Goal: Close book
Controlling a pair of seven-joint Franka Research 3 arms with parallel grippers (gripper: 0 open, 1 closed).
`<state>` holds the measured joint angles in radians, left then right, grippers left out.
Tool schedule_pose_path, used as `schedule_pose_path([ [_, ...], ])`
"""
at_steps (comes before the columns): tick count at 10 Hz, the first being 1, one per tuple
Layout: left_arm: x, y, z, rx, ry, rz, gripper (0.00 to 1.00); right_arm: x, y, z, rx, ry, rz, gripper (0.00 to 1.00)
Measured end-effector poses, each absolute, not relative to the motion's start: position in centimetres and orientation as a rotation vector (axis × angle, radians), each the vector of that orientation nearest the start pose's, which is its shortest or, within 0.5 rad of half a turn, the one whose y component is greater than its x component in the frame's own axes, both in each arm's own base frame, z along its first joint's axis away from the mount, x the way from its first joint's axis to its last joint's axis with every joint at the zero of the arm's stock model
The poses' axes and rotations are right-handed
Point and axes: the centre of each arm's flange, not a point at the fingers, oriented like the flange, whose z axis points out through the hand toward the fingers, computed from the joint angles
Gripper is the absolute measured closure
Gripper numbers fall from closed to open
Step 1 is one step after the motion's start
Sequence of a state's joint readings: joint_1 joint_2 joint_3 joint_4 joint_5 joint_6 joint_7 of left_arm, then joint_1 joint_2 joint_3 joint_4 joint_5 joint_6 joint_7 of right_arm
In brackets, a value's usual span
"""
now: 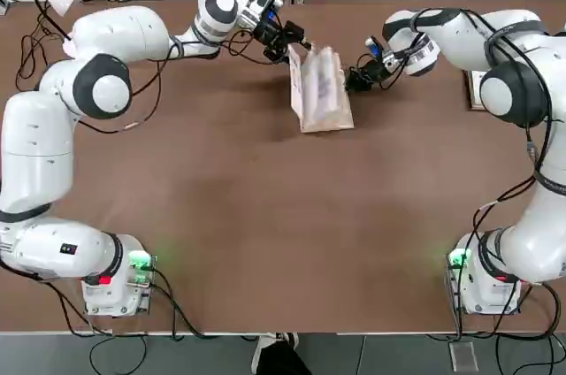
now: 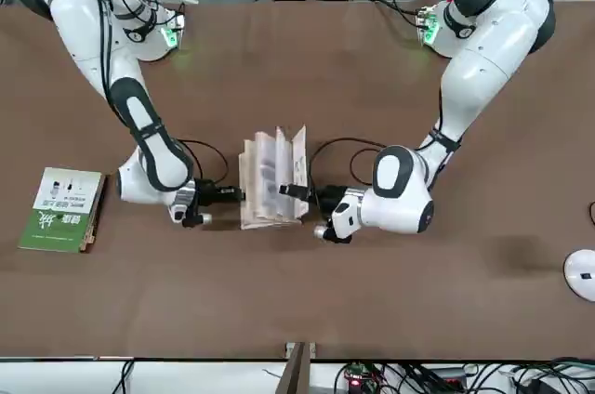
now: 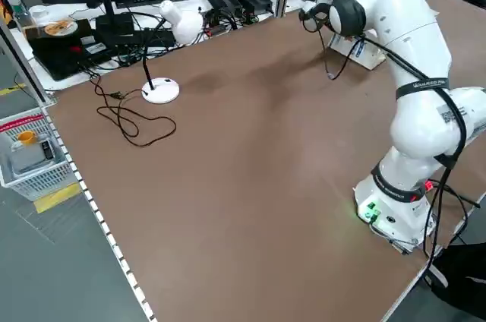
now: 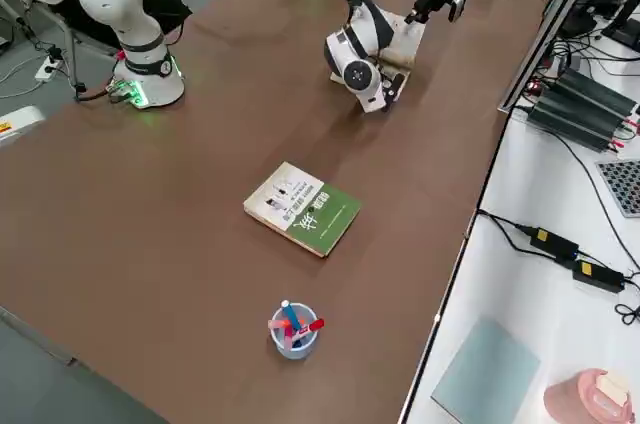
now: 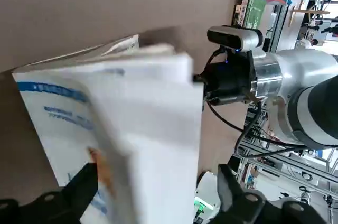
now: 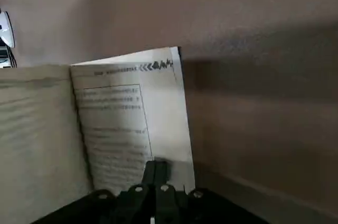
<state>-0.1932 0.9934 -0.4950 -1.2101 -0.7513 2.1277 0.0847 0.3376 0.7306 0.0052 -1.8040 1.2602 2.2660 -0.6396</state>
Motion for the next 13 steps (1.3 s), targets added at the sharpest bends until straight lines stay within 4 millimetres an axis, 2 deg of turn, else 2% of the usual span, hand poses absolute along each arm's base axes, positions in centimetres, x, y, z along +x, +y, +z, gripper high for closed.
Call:
schedule_pose_path([
  [4,64.3,-41.8,23.9,2.124,-0.115,-0.357,0.01,58.7,22.9,12.9,-2.285,0.023,0.128,0.98],
  [7,64.6,-41.8,24.9,2.129,-0.092,-0.345,0.01,58.9,21.5,12.9,-2.248,0.040,0.159,0.98],
  [10,64.5,-42.7,27.9,2.224,-0.107,-0.284,0.01,59.3,20.5,13.0,-2.233,0.057,0.162,0.98],
  [13,64.2,-43.2,31.2,2.376,-0.199,-0.191,0.01,59.7,19.2,13.3,-2.201,0.066,0.179,0.98],
])
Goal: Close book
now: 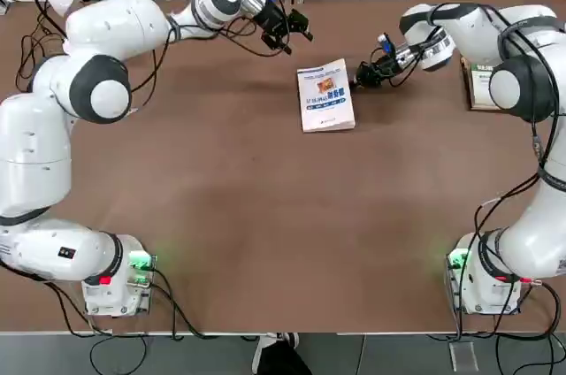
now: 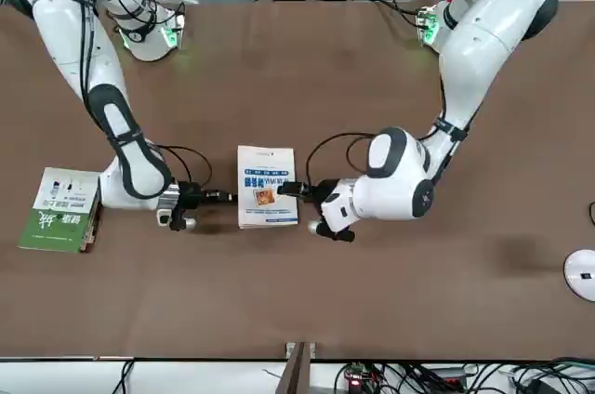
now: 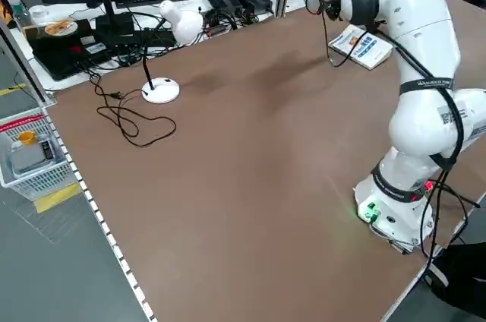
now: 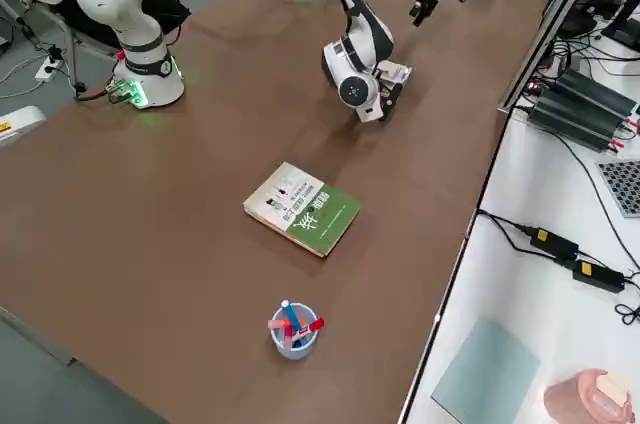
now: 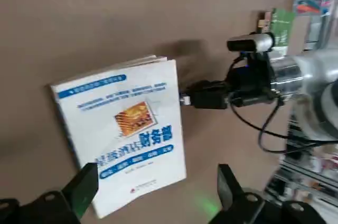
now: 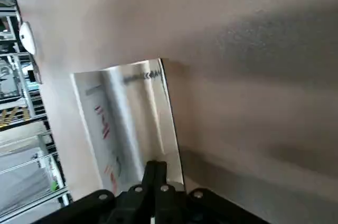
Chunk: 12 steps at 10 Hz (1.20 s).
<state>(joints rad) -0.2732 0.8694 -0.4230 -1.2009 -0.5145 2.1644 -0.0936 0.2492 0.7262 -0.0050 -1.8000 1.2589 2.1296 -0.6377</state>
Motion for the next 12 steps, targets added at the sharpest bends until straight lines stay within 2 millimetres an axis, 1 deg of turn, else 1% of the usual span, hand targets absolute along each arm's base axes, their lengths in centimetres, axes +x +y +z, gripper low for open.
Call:
schedule_pose_path([
  [3,64.7,-42.3,34.3,2.544,-0.323,-0.041,0.01,60.3,16.2,14.3,-2.179,0.058,0.200,0.98],
  [5,65.1,-41.5,37.5,2.670,-0.423,0.110,0.00,60.9,14.2,15.6,-2.194,0.021,0.207,0.98],
  [7,65.3,-40.5,41.0,2.778,-0.523,0.259,0.00,61.5,13.0,17.7,-2.254,-0.047,0.200,0.98],
  [8,65.3,-39.9,42.4,2.827,-0.573,0.310,0.00,61.7,12.5,19.1,-2.295,-0.092,0.193,0.95],
  [9,65.2,-39.2,43.5,2.876,-0.613,0.333,0.00,62.0,11.9,20.4,-2.342,-0.145,0.187,0.95],
  [10,65.1,-38.5,44.3,2.911,-0.632,0.334,0.00,62.3,11.4,21.7,-2.390,-0.202,0.181,0.90],
  [12,65.3,-36.8,45.7,2.960,-0.625,0.320,0.00,63.2,10.8,23.7,-2.482,-0.297,0.173,0.70],
])
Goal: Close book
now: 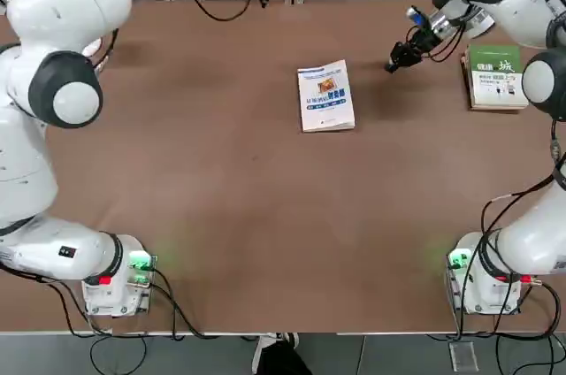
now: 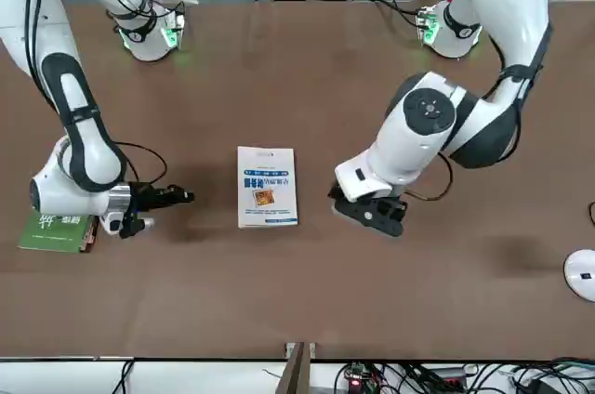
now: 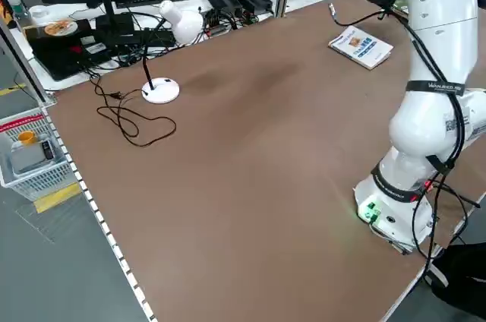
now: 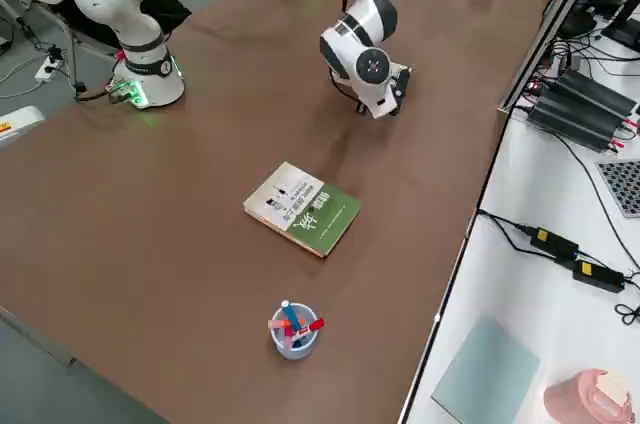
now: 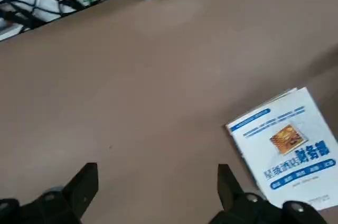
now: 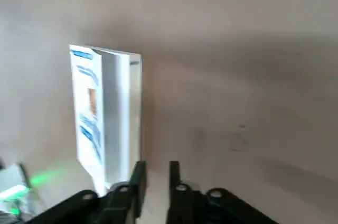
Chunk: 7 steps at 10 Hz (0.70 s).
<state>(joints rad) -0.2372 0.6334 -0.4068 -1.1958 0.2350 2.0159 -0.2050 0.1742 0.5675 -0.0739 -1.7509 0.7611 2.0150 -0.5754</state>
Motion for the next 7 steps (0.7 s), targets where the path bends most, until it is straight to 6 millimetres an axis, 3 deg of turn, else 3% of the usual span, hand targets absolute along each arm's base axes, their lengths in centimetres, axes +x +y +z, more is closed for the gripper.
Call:
schedule_pose_path([
  [3,67.0,-31.6,47.5,-3.141,0.557,-0.328,0.00,65.1,9.7,26.3,-2.606,-0.398,0.137,0.41],
  [4,67.6,-29.5,48.2,-3.139,0.511,-0.327,0.00,65.8,9.1,27.3,-2.652,-0.428,0.120,0.27],
  [7,69.8,-21.6,50.0,-3.119,0.440,-0.337,0.00,68.1,7.6,30.9,-2.808,-0.505,0.072,0.00],
])
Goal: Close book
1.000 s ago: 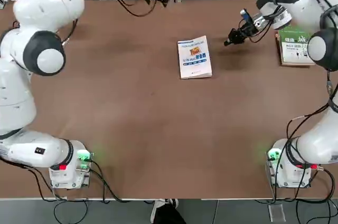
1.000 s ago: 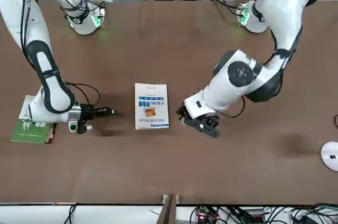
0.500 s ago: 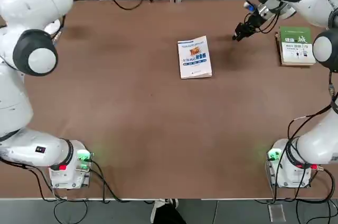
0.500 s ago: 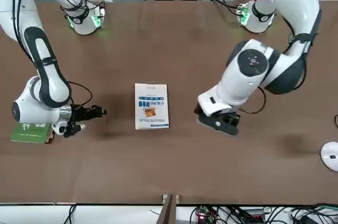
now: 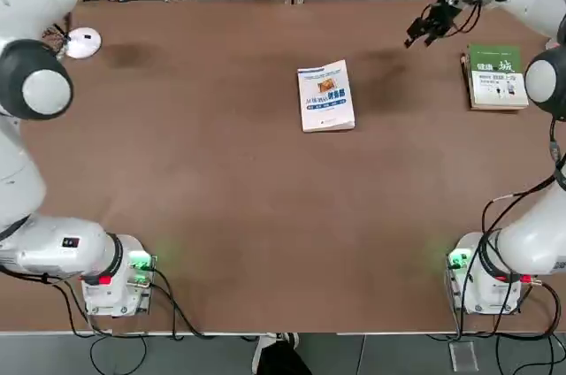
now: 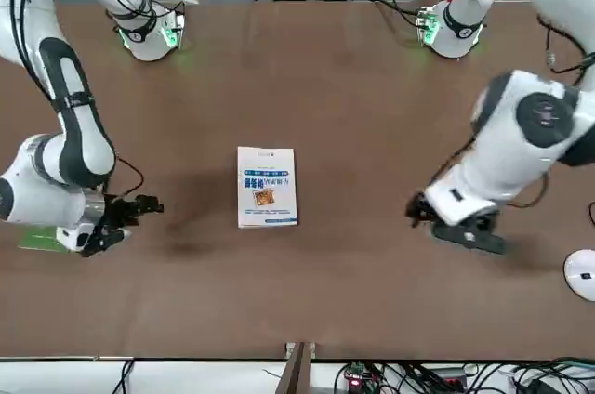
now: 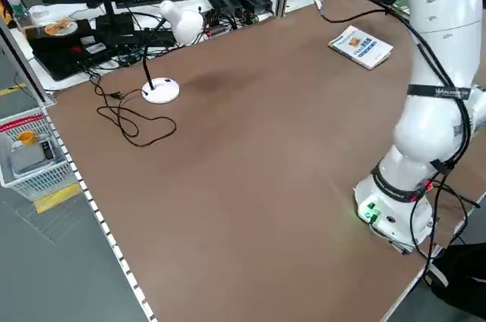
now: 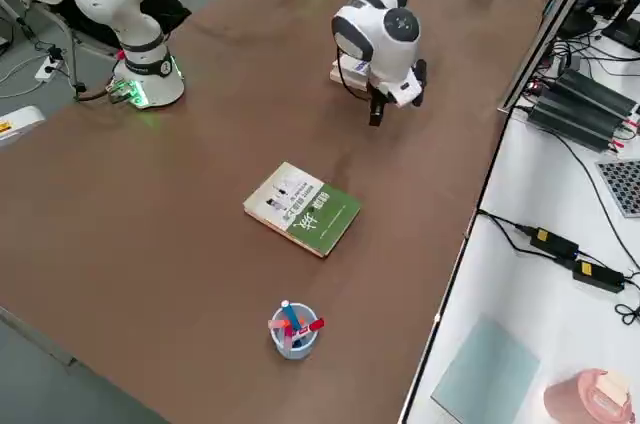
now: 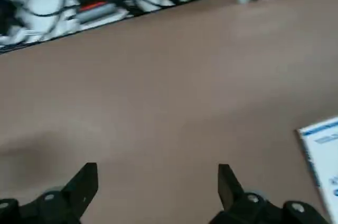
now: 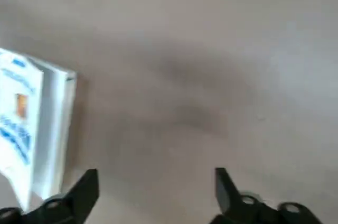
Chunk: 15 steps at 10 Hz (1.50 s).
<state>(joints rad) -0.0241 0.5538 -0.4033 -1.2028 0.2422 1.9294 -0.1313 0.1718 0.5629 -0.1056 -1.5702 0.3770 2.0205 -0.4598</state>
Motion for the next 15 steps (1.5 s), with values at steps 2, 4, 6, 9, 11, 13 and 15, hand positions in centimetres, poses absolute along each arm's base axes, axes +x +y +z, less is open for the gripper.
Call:
schedule_pose_path([
  [2,70.3,-16.9,51.2,-3.097,0.443,-0.315,0.00,68.9,7.3,32.8,-2.890,-0.540,0.073,0.00],
  [4,69.5,-14.6,52.5,-3.093,0.408,-0.236,0.00,69.2,6.7,34.0,-2.943,-0.522,0.109,0.00],
  [6,68.3,-14.1,54.3,-3.115,0.369,-0.192,0.00,69.3,5.4,35.0,-3.002,-0.442,0.147,0.00],
  [9,66.5,-13.8,56.3,-3.131,0.336,-0.163,0.00,69.5,4.2,38.5,-3.140,-0.196,0.119,0.00],
  [11,65.3,-12.7,56.8,-3.153,0.287,-0.132,0.00,68.9,4.4,41.9,-3.178,-0.101,0.078,0.00],
  [13,63.6,-11.0,56.9,-3.168,0.222,-0.092,0.00,68.1,4.0,45.0,-3.181,-0.053,0.041,0.00],
  [15,61.5,-9.3,57.3,-3.151,0.167,-0.068,0.00,66.8,2.5,47.3,-3.179,-0.008,0.044,0.00],
])
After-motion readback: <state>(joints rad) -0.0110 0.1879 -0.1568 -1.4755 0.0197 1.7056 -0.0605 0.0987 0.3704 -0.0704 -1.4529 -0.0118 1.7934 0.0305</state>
